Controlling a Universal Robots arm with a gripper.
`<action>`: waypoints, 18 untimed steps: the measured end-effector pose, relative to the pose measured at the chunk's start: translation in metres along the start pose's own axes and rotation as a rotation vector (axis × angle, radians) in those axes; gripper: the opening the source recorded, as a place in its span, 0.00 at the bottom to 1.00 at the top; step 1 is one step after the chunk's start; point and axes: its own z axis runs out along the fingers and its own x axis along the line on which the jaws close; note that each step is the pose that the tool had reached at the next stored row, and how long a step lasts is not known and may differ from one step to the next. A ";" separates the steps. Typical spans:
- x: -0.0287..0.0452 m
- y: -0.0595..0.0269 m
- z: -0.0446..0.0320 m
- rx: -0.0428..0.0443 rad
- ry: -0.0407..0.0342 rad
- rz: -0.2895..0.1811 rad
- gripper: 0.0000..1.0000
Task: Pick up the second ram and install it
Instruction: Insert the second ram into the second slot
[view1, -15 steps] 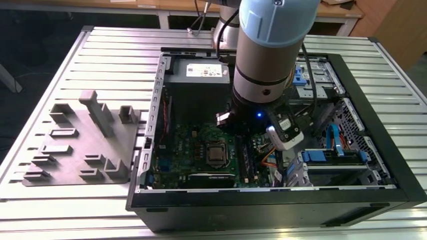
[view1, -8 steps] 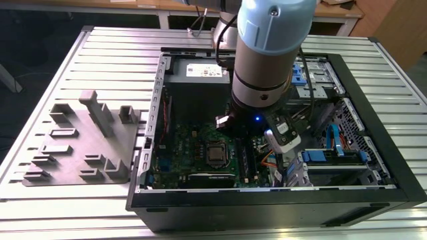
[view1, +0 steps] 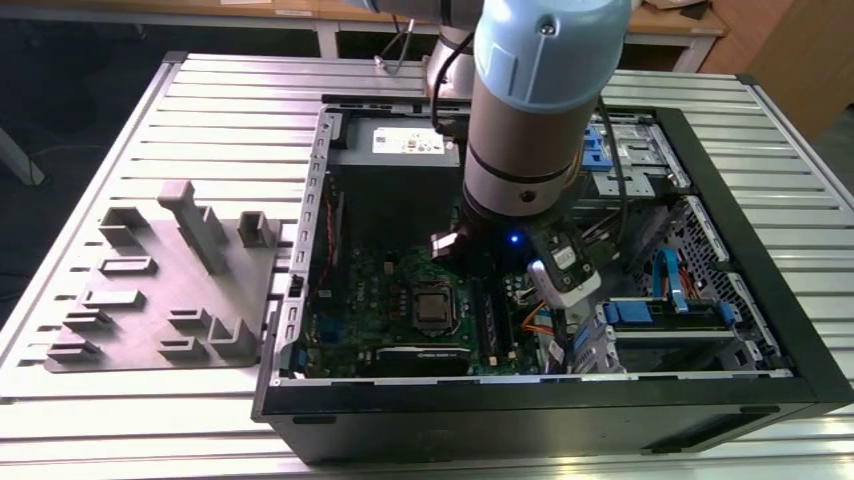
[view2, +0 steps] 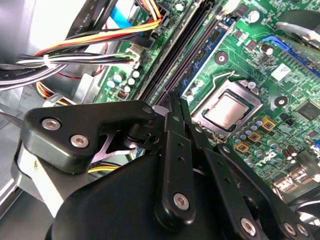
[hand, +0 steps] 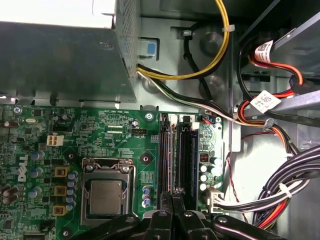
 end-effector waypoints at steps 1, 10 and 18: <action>0.0000 0.0000 0.0003 0.0000 0.0000 0.000 0.08; 0.0004 -0.0010 0.0017 0.0000 0.0000 0.000 0.08; 0.0005 -0.0016 0.0033 0.0001 0.0000 0.000 0.08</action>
